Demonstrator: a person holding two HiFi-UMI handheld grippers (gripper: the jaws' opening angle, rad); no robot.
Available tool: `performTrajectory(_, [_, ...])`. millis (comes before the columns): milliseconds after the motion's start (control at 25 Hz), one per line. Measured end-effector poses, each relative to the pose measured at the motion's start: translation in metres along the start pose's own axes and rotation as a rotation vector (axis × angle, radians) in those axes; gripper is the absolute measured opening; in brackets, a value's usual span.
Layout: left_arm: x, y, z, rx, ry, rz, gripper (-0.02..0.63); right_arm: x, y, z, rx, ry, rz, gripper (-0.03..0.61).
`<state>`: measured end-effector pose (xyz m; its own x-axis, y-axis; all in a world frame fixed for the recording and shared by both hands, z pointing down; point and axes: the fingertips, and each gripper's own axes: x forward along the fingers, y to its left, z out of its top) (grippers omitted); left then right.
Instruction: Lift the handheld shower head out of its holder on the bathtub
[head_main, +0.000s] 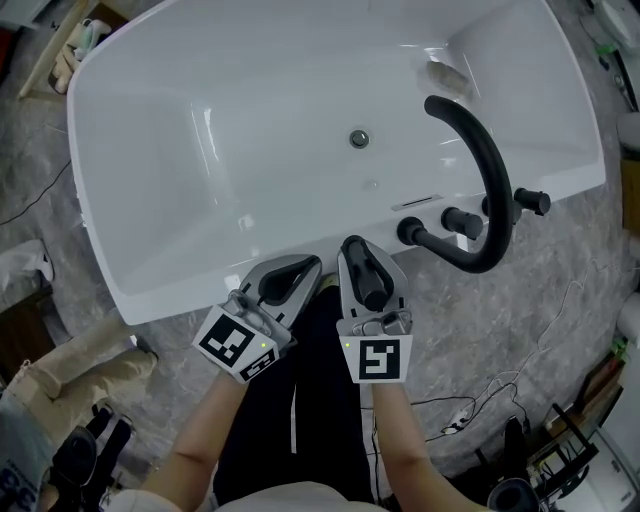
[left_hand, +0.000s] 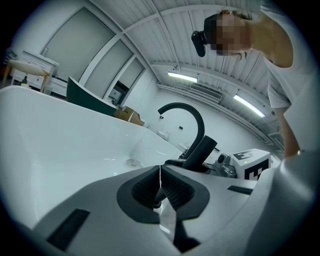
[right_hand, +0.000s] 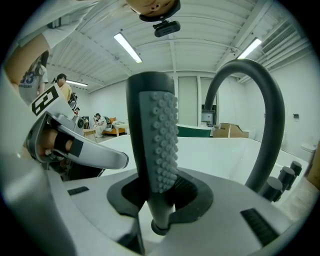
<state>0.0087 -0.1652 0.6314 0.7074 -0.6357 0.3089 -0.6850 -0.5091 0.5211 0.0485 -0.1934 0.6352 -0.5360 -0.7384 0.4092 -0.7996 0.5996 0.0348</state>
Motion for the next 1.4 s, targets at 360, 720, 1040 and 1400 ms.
performTrajectory(360, [-0.008,-0.009,0.012,0.017,-0.008,-0.008,0.011,-0.008,0.001,0.018,-0.01,-0.017,-0.005,0.106])
performTrajectory(720, [-0.02,-0.024,0.033,0.035,-0.019,-0.018,0.011,-0.023,0.008,0.041,-0.025,-0.005,0.007,0.106])
performTrajectory(1040, [-0.028,-0.036,0.048,0.056,-0.002,-0.036,0.011,-0.034,0.009,0.06,-0.027,-0.017,0.001,0.106])
performTrajectory(1400, [-0.026,-0.047,0.063,0.077,0.011,-0.052,0.011,-0.043,0.003,0.077,-0.037,-0.03,0.001,0.106])
